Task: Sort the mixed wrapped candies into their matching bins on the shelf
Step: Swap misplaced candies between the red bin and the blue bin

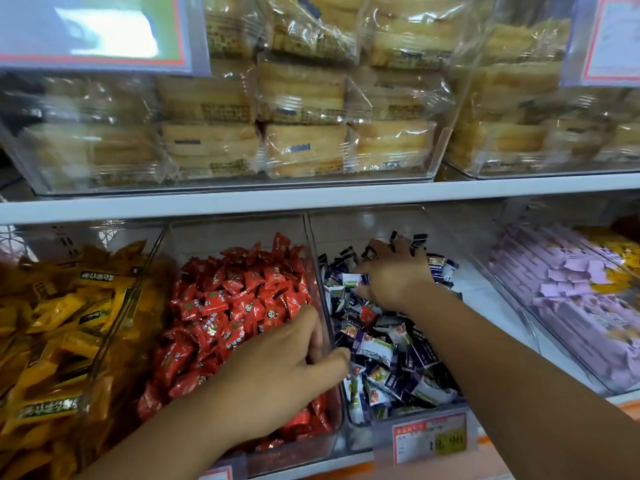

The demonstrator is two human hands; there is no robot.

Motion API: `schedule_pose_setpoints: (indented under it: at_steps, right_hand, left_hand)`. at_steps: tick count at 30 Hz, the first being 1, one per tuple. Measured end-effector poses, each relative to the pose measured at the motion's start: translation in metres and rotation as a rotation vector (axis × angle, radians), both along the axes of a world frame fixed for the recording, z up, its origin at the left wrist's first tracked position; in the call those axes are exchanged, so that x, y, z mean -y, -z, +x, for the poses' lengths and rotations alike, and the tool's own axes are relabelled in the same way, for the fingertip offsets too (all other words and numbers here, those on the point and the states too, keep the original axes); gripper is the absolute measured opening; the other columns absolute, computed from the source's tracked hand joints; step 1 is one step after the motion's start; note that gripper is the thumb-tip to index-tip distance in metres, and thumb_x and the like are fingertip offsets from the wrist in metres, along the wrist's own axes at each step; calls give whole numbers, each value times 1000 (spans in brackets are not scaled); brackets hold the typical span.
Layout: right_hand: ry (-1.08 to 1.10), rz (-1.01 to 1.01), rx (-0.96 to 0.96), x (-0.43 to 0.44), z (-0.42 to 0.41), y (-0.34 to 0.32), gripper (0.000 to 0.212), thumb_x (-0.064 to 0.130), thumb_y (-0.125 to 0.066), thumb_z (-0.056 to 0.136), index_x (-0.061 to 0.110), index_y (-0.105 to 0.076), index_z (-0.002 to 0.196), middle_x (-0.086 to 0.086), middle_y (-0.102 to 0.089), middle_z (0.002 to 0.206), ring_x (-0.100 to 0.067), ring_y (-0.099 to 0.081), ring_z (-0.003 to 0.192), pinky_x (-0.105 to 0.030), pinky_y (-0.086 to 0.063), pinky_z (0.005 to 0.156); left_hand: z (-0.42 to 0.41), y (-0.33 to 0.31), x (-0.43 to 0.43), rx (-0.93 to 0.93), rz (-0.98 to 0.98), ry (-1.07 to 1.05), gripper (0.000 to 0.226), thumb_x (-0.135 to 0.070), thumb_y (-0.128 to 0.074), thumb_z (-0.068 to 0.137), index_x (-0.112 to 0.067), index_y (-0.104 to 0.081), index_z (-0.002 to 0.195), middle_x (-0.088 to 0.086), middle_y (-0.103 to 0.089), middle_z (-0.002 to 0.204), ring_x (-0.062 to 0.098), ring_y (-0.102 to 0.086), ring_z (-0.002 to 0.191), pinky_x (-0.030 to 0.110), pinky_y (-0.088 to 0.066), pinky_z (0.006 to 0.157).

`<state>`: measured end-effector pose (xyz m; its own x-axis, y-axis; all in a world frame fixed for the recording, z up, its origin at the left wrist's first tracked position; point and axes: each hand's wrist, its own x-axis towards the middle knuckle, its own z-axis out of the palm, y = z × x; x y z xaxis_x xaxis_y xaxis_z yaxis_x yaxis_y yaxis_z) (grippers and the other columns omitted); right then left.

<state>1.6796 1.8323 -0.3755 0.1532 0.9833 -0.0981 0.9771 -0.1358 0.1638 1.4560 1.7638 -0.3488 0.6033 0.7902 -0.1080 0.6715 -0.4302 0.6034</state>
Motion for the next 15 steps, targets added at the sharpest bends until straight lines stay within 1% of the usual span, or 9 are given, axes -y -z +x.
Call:
schedule_pose_setpoints:
  at_steps: [4, 5, 7, 9, 11, 12, 13, 14, 15]
  right_hand:
    - [11, -75, -77, 1, 9, -16, 55, 65, -47, 90, 42, -45, 140, 3, -14, 160, -32, -4, 147, -49, -15, 118]
    - [-12, -111, -110, 4, 11, -23, 56, 66, -47, 89, 40, -45, 139, 2, -15, 160, -31, -7, 147, -46, -16, 118]
    - [-69, -146, -220, 14, 15, -39, 52, 60, -52, 90, 39, -48, 137, 1, -28, 156, -28, -28, 141, -39, -24, 115]
    - [-126, -69, -328, 26, 19, -56, 35, 47, -60, 91, 37, -60, 125, 5, -47, 143, -14, -53, 116, -24, -40, 98]
    - [-185, 34, -401, 35, 18, -63, 18, 32, -63, 92, 32, -70, 108, 11, -62, 120, 1, -54, 91, -5, -38, 74]
    - [-210, 38, -434, 38, 14, -60, 15, 26, -64, 91, 29, -72, 104, 12, -65, 113, 3, -53, 87, -1, -36, 70]
    - [-237, 4, -462, 41, 9, -54, 16, 24, -66, 91, 29, -73, 104, 12, -66, 112, 2, -54, 88, -2, -38, 74]
    - [-267, -45, -455, 41, 4, -44, 20, 24, -67, 90, 32, -72, 108, 12, -65, 116, -1, -55, 95, -10, -42, 84]
    - [-293, -90, -396, 40, 0, -32, 27, 27, -67, 90, 36, -68, 115, 12, -61, 123, -7, -53, 107, -23, -42, 95]
  left_hand:
    - [0, 2, 1, -13, 25, -2, 31, -62, -42, 87, -32, -39, 85, -11, -46, 69, 1, -39, 57, 22, -31, 56]
    - [0, 2, 1, -11, 27, 1, 31, -63, -41, 86, -32, -39, 85, -12, -46, 68, 0, -40, 57, 21, -31, 56]
    - [-1, 4, 0, -12, 36, 8, 32, -64, -40, 86, -32, -39, 85, -12, -46, 67, -2, -41, 57, 20, -30, 54]
    - [-1, 5, -1, -13, 37, 9, 32, -64, -40, 85, -32, -39, 85, -13, -47, 67, -1, -40, 56, 20, -30, 54]
    - [1, 6, -2, -10, 37, 14, 32, -64, -41, 85, -32, -39, 85, -11, -47, 67, 2, -39, 55, 21, -31, 55]
    - [1, 6, -2, -12, 41, 16, 32, -64, -41, 85, -32, -39, 85, -9, -47, 67, 3, -38, 55, 22, -31, 55]
    - [2, 6, -1, -14, 42, 16, 32, -63, -42, 86, -31, -39, 85, -7, -46, 68, 4, -38, 55, 23, -31, 55]
    - [2, 5, -1, -16, 40, 15, 32, -62, -42, 87, -30, -39, 86, -7, -45, 68, 5, -37, 55, 23, -31, 55]
    - [2, 5, -1, -17, 38, 14, 31, -61, -42, 87, -30, -39, 86, -6, -45, 67, 5, -37, 55, 23, -30, 55]
